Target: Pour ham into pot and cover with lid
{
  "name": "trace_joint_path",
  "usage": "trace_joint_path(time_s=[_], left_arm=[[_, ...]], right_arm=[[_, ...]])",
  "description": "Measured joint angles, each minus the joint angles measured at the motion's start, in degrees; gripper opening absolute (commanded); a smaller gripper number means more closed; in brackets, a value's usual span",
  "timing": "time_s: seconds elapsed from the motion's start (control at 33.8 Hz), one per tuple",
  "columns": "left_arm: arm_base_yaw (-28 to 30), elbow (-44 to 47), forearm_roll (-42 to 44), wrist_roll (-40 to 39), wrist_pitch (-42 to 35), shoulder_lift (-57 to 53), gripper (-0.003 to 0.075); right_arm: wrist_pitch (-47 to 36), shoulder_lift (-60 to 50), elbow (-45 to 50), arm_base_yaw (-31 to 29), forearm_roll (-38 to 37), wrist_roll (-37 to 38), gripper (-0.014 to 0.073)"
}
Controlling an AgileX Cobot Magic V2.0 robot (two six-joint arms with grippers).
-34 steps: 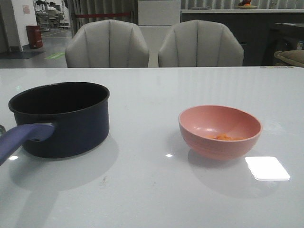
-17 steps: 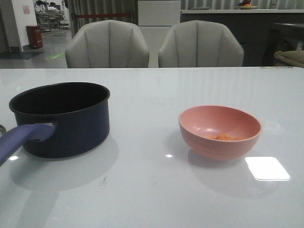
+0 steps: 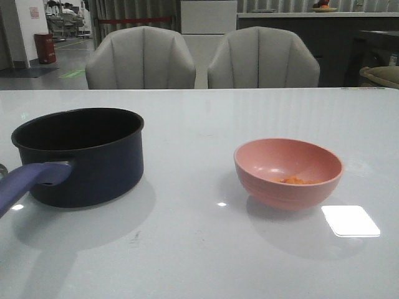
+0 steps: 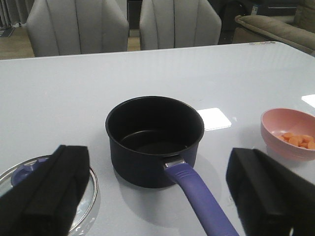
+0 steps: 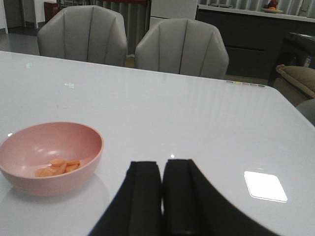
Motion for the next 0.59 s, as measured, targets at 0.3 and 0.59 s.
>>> trace_joint_path(time_s=[0.3, 0.59], left_arm=[[-0.13, 1.0, 0.13, 0.0, -1.56, -0.92, 0.0582], [-0.13, 1.0, 0.03, 0.0, -1.56, -0.92, 0.0583]], right_arm=[[-0.84, 0.0, 0.0, 0.0, 0.0, 0.14, 0.0167], [-5.23, 1.25, -5.41, 0.0, 0.55, 2.5, 0.0167]])
